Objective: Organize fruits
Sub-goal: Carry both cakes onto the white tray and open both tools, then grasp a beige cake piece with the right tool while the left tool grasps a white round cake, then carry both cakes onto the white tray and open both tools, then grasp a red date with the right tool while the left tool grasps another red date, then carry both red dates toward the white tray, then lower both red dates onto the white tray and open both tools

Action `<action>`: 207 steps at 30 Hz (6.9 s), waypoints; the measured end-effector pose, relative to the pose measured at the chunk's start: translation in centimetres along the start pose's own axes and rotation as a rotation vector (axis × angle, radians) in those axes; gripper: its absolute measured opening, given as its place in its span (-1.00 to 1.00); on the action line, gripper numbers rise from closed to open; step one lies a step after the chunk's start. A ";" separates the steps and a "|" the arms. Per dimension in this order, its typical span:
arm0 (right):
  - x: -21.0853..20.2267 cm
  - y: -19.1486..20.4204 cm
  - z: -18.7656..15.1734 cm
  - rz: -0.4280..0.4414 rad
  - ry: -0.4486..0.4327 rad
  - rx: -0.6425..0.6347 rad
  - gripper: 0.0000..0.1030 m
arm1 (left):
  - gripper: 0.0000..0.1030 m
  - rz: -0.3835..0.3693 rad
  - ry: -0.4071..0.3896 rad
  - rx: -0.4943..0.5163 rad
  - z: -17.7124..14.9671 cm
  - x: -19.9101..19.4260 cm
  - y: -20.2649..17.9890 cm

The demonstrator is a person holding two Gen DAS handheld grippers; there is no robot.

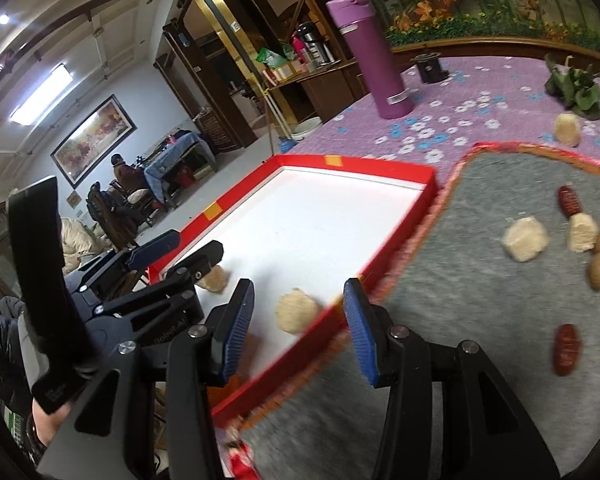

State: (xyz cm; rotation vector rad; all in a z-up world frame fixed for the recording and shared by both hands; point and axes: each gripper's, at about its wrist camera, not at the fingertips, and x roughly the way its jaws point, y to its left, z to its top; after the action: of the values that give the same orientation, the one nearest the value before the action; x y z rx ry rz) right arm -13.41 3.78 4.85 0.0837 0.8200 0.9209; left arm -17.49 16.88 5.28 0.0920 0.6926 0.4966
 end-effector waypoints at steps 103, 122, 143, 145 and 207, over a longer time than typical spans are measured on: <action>3.0 1.5 0.0 0.043 -0.018 0.034 0.14 | 0.51 -0.118 0.054 0.000 -1.5 -0.4 2.0; -12.1 -12.4 -0.8 -0.380 -0.103 0.158 0.23 | 0.54 -0.375 0.009 0.203 0.9 -4.0 -9.3; -10.3 -21.4 1.7 -0.607 0.001 0.169 -0.65 | 0.53 -0.562 0.149 0.239 1.5 -3.7 -16.7; -10.8 -22.4 1.8 -0.574 -0.010 0.230 -0.65 | 0.53 -0.586 0.162 0.234 1.5 -3.7 -17.6; 5.1 4.6 -0.4 -0.023 0.088 -0.157 -0.62 | -0.56 -0.098 0.048 -0.138 -0.4 3.2 3.4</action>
State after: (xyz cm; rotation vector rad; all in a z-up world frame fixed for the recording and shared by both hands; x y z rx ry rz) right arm -15.09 10.28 3.38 -0.1025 0.8252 0.9697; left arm -17.01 21.34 3.89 -0.0831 0.7041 0.4521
